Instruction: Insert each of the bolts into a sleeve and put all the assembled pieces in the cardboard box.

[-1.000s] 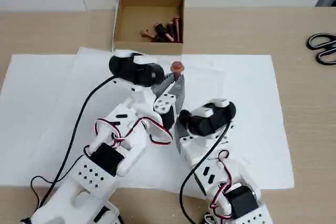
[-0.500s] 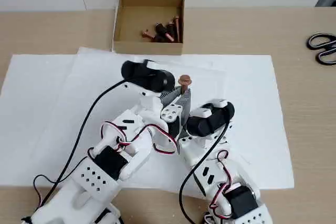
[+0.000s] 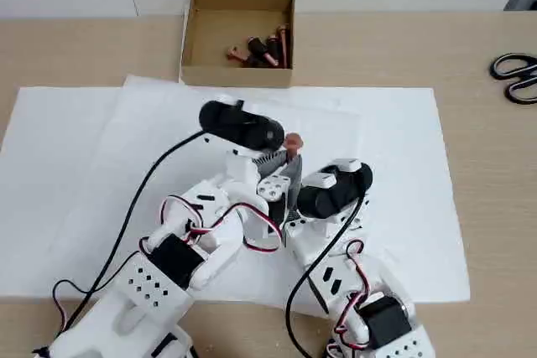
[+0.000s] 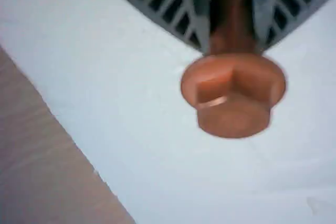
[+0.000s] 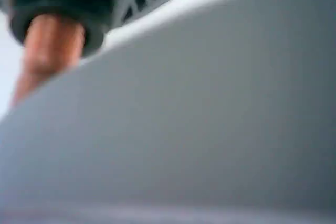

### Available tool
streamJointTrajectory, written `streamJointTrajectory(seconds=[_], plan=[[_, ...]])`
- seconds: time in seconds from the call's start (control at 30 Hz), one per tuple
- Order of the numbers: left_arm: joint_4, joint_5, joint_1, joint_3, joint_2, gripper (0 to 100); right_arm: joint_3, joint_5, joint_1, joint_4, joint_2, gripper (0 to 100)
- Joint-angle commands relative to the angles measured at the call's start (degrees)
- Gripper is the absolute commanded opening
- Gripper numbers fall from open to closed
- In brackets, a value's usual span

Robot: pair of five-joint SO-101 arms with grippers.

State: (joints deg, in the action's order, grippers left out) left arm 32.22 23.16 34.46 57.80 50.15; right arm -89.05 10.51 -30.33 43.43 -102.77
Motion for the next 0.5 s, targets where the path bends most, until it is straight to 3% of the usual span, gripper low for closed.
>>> streamJointTrajectory(seconds=[0.0, 0.47], plan=[[2.81, 0.35, 0.09, -2.15, 1.23, 1, 1.85, 0.26, 0.22, 0.13, -1.01, 0.4], [9.41, 0.35, 0.18, -2.07, 1.23, 1, 1.85, 0.18, 0.22, 0.13, -1.01, 0.4]])
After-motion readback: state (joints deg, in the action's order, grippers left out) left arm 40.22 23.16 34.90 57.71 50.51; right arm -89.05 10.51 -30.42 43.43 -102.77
